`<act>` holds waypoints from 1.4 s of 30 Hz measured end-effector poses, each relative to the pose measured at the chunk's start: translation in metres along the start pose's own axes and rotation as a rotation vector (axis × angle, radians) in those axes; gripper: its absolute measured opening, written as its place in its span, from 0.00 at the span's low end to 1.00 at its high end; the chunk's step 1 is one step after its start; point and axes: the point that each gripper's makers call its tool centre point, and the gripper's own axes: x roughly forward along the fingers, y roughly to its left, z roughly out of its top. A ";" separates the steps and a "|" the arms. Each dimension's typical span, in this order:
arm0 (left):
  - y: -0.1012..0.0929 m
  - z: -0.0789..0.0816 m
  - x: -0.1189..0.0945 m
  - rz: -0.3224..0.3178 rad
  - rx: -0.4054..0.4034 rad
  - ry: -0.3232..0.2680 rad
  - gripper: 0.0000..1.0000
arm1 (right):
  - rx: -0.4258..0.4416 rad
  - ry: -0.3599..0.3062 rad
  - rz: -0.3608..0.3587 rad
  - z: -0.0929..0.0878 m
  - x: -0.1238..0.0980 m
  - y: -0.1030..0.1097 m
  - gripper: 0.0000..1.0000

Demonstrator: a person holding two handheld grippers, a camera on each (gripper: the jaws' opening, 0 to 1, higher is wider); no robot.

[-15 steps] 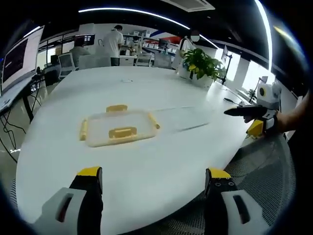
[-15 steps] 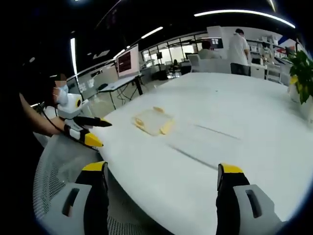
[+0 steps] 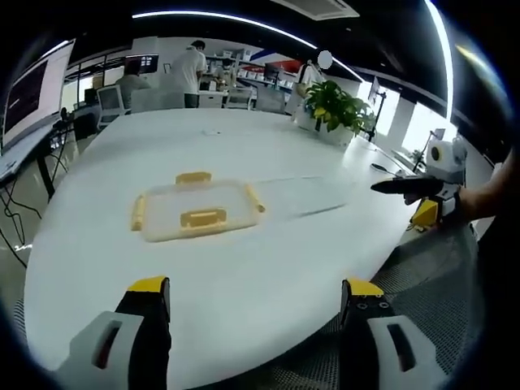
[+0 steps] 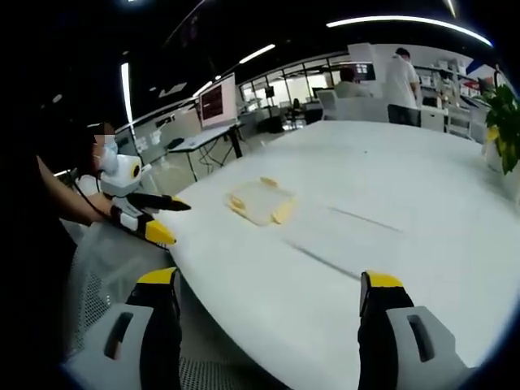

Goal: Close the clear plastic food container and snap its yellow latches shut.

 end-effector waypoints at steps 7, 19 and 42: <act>-0.002 0.004 0.000 -0.010 0.004 -0.014 0.86 | -0.036 0.007 -0.004 -0.001 0.001 -0.001 0.87; -0.004 0.006 -0.001 -0.019 0.033 -0.019 0.88 | -0.050 0.016 0.001 0.001 0.000 0.001 0.86; -0.011 0.017 -0.004 -0.066 0.120 -0.041 0.88 | -0.126 0.002 0.039 0.011 0.001 0.018 0.95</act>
